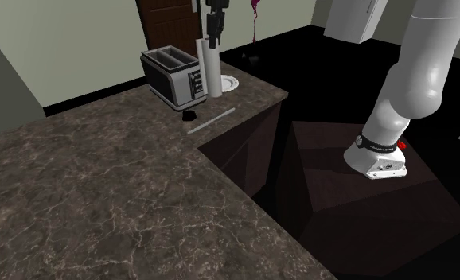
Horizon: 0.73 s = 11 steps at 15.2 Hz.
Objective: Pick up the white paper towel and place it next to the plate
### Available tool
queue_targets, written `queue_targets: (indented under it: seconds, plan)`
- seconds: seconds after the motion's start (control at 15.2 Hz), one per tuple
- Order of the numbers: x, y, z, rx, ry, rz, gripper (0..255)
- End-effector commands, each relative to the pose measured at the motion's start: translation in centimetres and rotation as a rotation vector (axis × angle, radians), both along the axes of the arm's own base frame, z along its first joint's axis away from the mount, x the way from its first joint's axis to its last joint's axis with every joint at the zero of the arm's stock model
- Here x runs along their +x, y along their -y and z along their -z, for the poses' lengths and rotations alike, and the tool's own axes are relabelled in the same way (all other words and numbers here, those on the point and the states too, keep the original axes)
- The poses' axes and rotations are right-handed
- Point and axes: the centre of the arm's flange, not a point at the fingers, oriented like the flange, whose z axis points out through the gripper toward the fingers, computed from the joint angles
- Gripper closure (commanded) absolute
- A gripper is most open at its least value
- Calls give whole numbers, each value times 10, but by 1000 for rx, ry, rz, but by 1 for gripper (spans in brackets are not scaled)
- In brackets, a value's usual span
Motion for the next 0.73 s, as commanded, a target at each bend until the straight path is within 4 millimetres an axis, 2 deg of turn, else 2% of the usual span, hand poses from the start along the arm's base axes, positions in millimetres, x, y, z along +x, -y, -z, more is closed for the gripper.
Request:
queue_targets:
  seconds: [0.0,0.66]
  plan:
    - [2,27,7,0,0,-1,255]
    - [11,153,45,0,0,-1,255]
